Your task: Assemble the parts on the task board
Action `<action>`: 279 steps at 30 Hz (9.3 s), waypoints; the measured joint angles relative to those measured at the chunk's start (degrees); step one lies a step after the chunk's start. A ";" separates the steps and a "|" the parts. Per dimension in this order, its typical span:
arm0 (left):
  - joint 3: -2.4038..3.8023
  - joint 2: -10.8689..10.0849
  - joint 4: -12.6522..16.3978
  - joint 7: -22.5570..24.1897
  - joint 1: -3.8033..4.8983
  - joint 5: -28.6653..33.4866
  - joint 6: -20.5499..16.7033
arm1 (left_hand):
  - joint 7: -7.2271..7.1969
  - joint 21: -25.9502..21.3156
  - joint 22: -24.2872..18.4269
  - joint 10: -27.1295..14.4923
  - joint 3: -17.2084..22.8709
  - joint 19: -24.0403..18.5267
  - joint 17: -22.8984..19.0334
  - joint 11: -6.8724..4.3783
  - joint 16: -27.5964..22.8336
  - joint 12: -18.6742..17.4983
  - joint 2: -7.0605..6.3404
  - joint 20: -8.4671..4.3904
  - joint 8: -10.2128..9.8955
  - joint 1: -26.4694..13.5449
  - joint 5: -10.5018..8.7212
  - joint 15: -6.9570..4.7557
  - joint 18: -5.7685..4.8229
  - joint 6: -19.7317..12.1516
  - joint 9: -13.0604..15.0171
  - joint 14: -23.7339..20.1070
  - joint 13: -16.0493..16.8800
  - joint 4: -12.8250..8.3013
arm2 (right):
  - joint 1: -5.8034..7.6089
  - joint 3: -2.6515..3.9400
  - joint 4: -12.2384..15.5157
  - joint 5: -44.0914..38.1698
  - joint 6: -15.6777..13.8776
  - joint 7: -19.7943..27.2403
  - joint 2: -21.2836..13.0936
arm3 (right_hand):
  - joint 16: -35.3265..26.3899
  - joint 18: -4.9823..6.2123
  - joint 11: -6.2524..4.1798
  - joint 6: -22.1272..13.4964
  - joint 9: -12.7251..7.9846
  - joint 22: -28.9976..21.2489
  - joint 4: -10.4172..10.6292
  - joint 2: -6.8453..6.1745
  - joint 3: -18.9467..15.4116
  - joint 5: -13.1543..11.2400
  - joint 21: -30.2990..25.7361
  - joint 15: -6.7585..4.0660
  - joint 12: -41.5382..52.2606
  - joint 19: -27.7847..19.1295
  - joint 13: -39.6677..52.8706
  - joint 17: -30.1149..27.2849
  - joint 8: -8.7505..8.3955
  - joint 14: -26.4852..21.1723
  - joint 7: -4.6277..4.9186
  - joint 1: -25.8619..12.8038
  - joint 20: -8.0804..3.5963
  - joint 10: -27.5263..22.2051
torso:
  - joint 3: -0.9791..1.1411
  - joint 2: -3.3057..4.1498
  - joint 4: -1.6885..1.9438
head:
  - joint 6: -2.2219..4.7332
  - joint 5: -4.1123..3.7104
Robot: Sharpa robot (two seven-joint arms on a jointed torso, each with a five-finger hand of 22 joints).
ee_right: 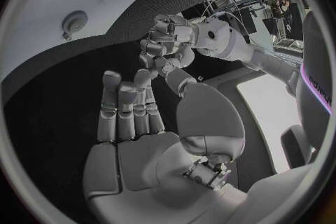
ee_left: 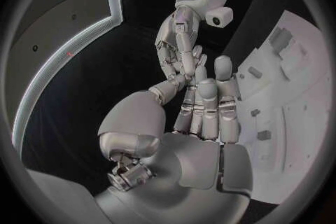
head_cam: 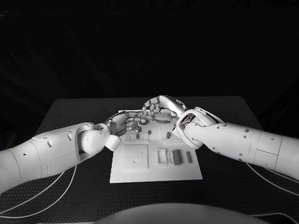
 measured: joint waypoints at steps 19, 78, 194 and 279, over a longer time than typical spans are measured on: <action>0.09 0.46 -1.24 -0.71 0.11 -2.40 0.52 | 0.14 0.01 0.04 -0.02 0.13 0.00 -0.12 0.00 0.20 0.00 -0.13 0.01 0.32 -0.33 -0.23 0.10 0.39 0.15 0.05 0.11 -0.12 -0.46 | -0.19 0.00 0.77 0.80 -0.07 0.28 -0.62 | 0.20 0.09 -0.20 0.18 0.00 -0.01 -0.07 -0.01 0.06 -0.01 0.11 0.00 0.00 0.21 -0.05 0.06 0.00 0.38 -0.18 0.01 -0.21 0.20 | -0.04 -0.01 0.02 | 0.16 0.10; -0.04 -2.28 2.91 -7.20 2.16 -22.98 -17.03 | 1.12 -1.43 0.00 -3.34 -13.63 0.54 -2.89 0.32 0.23 7.10 -11.46 0.71 4.99 -6.33 -0.65 0.92 1.27 -2.75 1.46 -0.49 1.38 -7.07 | 0.86 0.69 0.35 -11.96 6.76 -11.11 -1.77 | 0.75 0.15 -0.04 0.65 0.11 -0.03 0.51 -5.27 0.13 -0.06 0.90 -0.43 0.64 1.85 0.38 0.47 -0.04 1.57 0.44 -2.06 -0.84 1.48 | -0.05 -0.04 -0.04 | 0.48 -0.26; -0.01 0.22 7.49 -19.77 4.81 -29.52 -23.65 | 0.30 -2.20 0.02 -1.70 -10.35 2.56 -4.48 -0.49 1.56 8.85 -3.68 -0.52 3.81 -4.43 0.19 -0.31 0.86 -0.08 -1.57 1.12 -3.49 -5.69 | 2.20 0.60 0.68 -26.89 17.21 -19.91 2.81 | 2.84 0.15 -0.30 1.90 0.23 -0.03 1.29 -6.53 0.91 -0.06 2.20 -0.58 4.37 2.73 2.82 1.79 0.10 2.59 0.02 -2.27 -1.30 1.74 | -0.03 -0.01 -0.04 | 0.39 -0.24; -0.01 0.55 6.28 -21.39 5.15 -25.67 -20.22 | -0.44 -0.64 0.01 0.85 -5.84 2.98 -4.73 -1.19 2.85 9.11 -5.87 -0.92 3.99 -2.05 -0.33 -0.82 0.22 2.47 -1.08 1.64 -5.06 -4.26 | 2.19 0.59 0.63 -26.33 18.09 -19.78 2.74 | 2.84 0.15 -0.30 2.15 0.23 -0.03 1.28 -6.30 0.91 -0.07 2.20 -0.39 4.37 2.62 2.69 1.70 0.09 2.40 0.08 -2.50 -1.19 1.74 | -0.04 -0.01 -0.02 | -0.42 -0.31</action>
